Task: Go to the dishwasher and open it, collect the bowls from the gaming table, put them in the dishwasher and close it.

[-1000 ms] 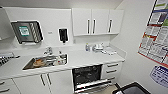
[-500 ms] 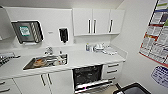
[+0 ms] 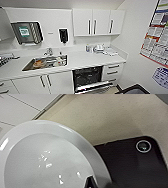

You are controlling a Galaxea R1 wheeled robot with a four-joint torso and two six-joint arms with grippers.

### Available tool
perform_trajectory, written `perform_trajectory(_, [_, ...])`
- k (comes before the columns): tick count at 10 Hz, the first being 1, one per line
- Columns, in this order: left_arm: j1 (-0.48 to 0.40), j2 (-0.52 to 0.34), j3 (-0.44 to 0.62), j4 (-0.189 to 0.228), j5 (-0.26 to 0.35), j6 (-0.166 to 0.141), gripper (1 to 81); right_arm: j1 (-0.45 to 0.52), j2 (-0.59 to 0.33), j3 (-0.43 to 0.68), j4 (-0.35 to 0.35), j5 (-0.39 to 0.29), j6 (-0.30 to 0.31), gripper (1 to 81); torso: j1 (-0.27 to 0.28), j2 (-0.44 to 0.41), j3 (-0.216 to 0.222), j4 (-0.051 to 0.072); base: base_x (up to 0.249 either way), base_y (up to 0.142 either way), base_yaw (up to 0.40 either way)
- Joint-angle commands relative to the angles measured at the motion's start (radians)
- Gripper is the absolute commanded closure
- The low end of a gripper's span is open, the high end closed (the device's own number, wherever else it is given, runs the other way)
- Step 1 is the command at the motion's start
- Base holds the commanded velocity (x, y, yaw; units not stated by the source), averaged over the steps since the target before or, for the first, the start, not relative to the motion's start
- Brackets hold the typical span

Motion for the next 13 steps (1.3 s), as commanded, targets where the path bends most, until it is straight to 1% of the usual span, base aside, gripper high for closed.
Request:
perform_trajectory(1, [-0.047, -0.035, 0.020, 0.008, 0.012, -0.001, 81.1, 0.060, -0.011, 0.015, -0.015, -0.016, 0.001, 81.1, 0.000, 0.000, 0.000, 0.000, 0.099, 0.000, 0.000])
perform_trajectory(13, [-0.045, -0.027, 0.020, 0.013, 0.012, -0.001, 81.1, 0.054, -0.013, 0.008, -0.015, -0.014, 0.000, 81.1, 0.000, -0.001, 0.000, 0.000, 0.116, 0.000, 0.000])
